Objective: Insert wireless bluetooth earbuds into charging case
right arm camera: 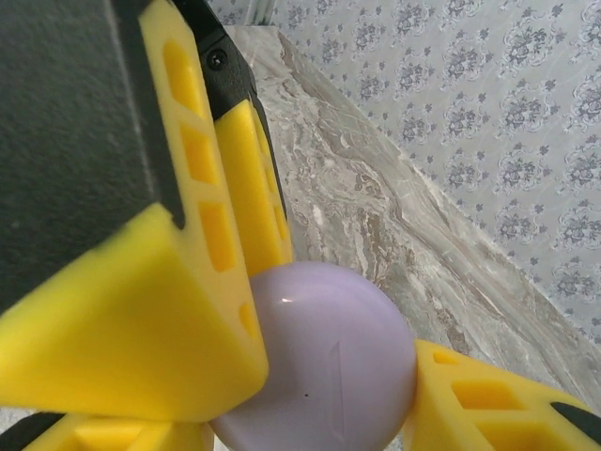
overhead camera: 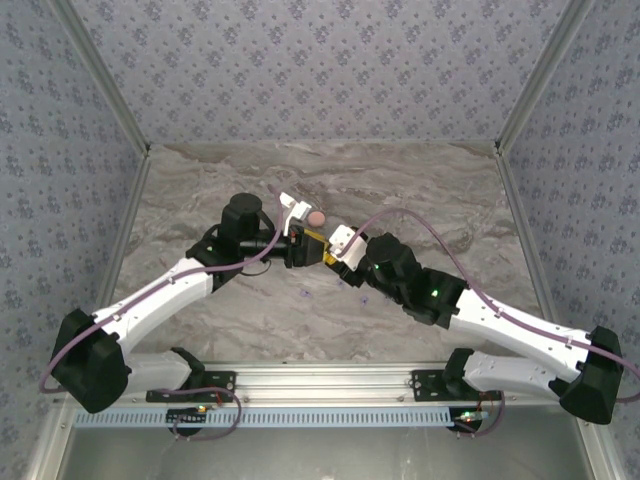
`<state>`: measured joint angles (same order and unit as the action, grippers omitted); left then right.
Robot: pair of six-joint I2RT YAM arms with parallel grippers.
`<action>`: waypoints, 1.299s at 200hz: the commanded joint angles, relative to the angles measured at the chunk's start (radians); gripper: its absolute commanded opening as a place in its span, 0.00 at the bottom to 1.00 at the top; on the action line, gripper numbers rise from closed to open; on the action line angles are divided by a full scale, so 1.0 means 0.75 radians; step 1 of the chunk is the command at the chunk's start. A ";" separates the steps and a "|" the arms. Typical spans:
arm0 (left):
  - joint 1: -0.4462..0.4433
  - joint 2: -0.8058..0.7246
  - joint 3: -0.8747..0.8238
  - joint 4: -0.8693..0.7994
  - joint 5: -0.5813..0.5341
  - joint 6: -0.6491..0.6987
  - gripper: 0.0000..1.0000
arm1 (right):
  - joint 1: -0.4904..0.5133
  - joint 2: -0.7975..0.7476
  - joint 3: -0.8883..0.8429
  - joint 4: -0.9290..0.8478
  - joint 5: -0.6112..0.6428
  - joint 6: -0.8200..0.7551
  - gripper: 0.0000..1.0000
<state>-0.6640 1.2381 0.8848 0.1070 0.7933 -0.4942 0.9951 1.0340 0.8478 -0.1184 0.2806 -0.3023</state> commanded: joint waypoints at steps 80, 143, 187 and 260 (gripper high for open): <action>-0.011 0.006 0.033 0.041 0.059 0.004 0.26 | -0.006 -0.026 0.026 0.007 -0.043 0.064 0.49; -0.010 -0.035 0.002 0.083 -0.014 0.015 0.20 | -0.052 -0.109 0.042 -0.109 -0.136 0.114 0.82; -0.013 -0.110 -0.104 0.268 -0.130 0.036 0.15 | -0.235 -0.306 -0.004 -0.156 -0.548 0.252 1.00; -0.105 -0.247 -0.274 0.520 -0.272 0.167 0.10 | -0.503 -0.318 -0.028 0.077 -0.904 0.622 1.00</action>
<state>-0.7216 1.0924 0.6865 0.3946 0.6300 -0.4282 0.6258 0.7639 0.8249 -0.1383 -0.2943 0.0509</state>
